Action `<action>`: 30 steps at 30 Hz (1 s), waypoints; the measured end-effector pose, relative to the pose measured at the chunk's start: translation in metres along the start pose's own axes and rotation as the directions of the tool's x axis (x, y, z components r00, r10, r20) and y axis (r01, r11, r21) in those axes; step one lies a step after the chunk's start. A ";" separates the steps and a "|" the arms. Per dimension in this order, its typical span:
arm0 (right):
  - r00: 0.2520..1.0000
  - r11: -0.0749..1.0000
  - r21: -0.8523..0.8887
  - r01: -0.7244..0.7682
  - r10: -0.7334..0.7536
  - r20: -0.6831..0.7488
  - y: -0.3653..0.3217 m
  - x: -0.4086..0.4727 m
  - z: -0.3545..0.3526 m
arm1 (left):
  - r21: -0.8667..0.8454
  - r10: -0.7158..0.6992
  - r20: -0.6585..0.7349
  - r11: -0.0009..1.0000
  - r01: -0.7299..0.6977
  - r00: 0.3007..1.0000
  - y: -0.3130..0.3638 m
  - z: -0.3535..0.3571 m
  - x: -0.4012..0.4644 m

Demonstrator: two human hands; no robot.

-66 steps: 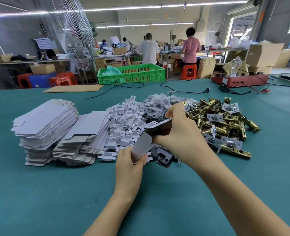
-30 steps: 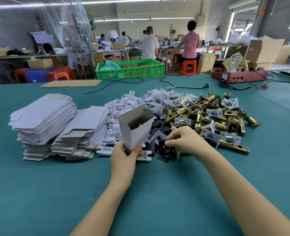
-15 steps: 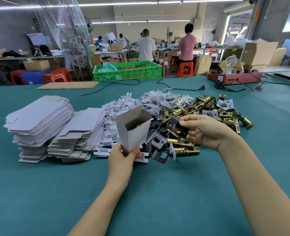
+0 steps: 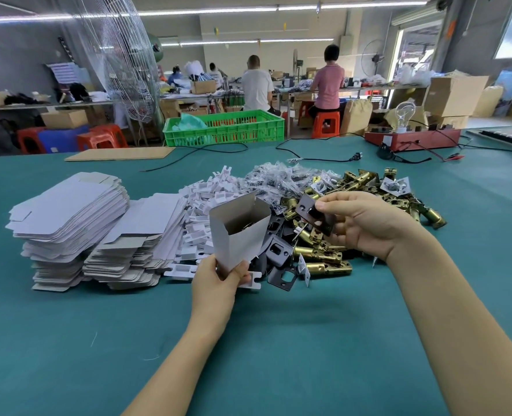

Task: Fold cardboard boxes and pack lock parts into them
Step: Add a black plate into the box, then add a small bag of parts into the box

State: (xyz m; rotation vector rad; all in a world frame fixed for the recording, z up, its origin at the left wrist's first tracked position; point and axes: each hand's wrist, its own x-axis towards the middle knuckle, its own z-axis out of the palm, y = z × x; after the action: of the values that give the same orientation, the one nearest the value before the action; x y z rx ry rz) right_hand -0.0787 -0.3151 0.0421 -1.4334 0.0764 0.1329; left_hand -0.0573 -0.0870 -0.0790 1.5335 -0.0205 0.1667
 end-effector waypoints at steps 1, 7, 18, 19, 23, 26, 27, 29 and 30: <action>0.999 0.999 -0.038 0.033 -0.032 0.016 -0.002 -0.003 0.001 | 0.004 0.000 0.005 1.000 0.000 1.000 -0.001 0.000 0.000; 0.908 0.765 -0.497 0.411 -0.390 0.152 -0.017 -0.023 0.017 | 0.020 -0.039 0.085 0.999 0.038 0.996 0.001 0.002 -0.002; 0.724 0.357 -0.680 0.641 -0.574 0.381 -0.026 -0.037 0.036 | 0.281 -0.036 0.210 0.959 -0.025 0.977 0.008 0.002 -0.007; 0.716 0.345 -0.676 0.651 -0.575 0.396 -0.028 -0.039 0.036 | 0.279 -0.028 0.210 0.960 -0.033 0.977 0.008 0.001 -0.007; 0.706 0.206 -0.749 0.629 -0.555 0.440 -0.029 -0.040 0.039 | 0.257 0.056 0.210 0.960 -0.110 0.976 0.008 0.003 -0.009; 0.729 0.173 -0.780 0.601 -0.520 0.446 -0.028 -0.039 0.043 | 0.210 0.075 0.157 0.972 -0.107 0.985 0.008 0.004 -0.009; 0.731 0.174 -0.780 0.601 -0.514 0.449 -0.027 -0.040 0.044 | 0.211 0.086 0.140 0.971 -0.114 0.986 0.007 0.004 -0.009; 0.732 0.165 -0.782 0.600 -0.509 0.454 -0.028 -0.041 0.045 | 0.207 0.115 0.103 0.969 -0.134 0.988 0.007 0.003 -0.008; 0.733 0.153 -0.789 0.596 -0.505 0.456 -0.028 -0.041 0.046 | 0.211 0.135 0.082 0.966 -0.149 0.988 0.006 0.003 -0.008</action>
State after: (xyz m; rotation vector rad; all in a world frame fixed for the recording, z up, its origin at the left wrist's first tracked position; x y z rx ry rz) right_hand -0.1167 -0.2754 0.0817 -2.5018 -0.7560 -0.4924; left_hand -0.0661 -0.0909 -0.0735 1.7562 -0.1706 0.2383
